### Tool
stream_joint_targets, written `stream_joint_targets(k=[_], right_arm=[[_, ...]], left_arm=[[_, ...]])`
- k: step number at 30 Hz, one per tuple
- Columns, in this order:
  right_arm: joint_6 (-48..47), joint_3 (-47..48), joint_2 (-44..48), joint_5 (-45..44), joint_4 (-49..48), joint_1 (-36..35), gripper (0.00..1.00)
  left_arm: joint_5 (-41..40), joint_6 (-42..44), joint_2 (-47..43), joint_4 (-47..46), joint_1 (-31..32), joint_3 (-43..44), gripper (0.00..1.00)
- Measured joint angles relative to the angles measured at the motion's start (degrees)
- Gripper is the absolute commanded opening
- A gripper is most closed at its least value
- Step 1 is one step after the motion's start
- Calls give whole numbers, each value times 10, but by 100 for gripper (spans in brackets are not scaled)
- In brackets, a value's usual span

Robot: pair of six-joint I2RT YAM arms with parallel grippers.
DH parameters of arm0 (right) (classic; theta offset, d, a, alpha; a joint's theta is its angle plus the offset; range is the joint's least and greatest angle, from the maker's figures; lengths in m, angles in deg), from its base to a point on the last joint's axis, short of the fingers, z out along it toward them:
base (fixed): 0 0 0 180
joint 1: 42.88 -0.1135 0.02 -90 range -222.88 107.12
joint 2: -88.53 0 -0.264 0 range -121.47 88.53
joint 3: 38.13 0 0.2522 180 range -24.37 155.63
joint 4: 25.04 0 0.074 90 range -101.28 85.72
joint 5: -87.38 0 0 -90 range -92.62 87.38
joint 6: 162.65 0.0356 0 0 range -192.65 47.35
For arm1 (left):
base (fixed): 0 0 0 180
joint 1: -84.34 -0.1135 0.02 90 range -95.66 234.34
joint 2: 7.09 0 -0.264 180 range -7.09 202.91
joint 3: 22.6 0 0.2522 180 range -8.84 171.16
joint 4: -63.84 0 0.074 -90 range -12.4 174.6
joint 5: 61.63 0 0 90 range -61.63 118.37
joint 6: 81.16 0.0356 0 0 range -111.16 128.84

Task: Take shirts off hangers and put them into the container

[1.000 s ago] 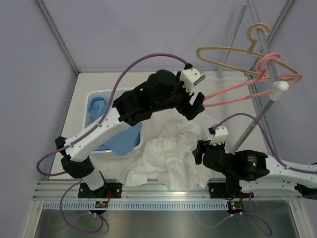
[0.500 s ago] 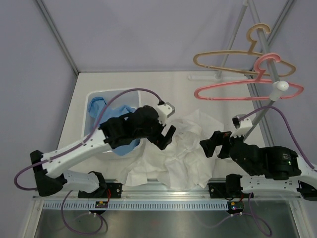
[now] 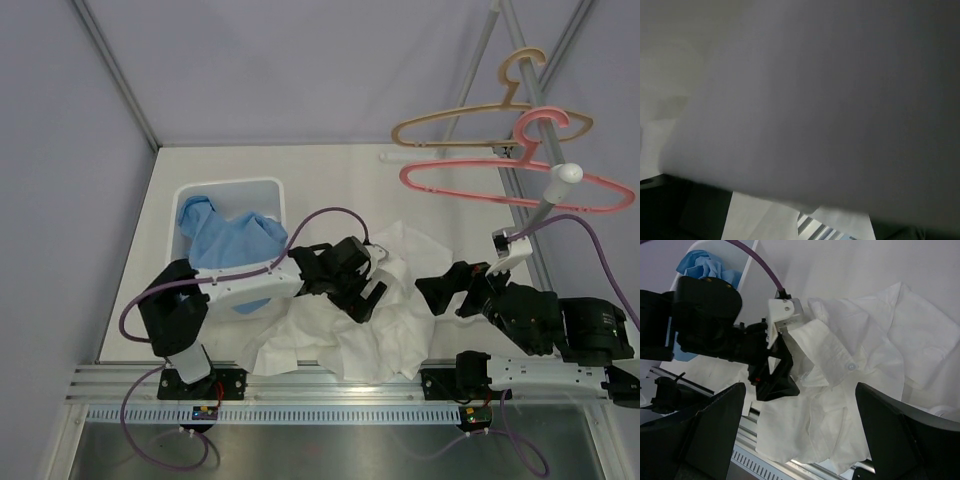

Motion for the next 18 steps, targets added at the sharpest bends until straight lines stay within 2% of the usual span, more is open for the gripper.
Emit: stream_joint_targets(k=[6, 12, 13, 16, 17, 18], right_arm=[[-2, -11, 19, 0, -3, 0, 99], [-2, -19, 31, 1, -7, 0, 99], [-2, -21, 33, 1, -7, 0, 99], [-2, -24, 41, 1, -7, 0, 100], [-2, -25, 43, 1, -7, 0, 99], [-2, -25, 47, 1, -7, 0, 100]], left_arm=[[15, -10, 88, -28, 0, 0, 96], [12, -33, 110, -55, 0, -3, 88], [10, -37, 110, -63, 0, -6, 79], [-1, -51, 113, -79, 0, -19, 65], [-6, -56, 115, -83, 0, -21, 50], [-12, -58, 117, -88, 0, -22, 44]])
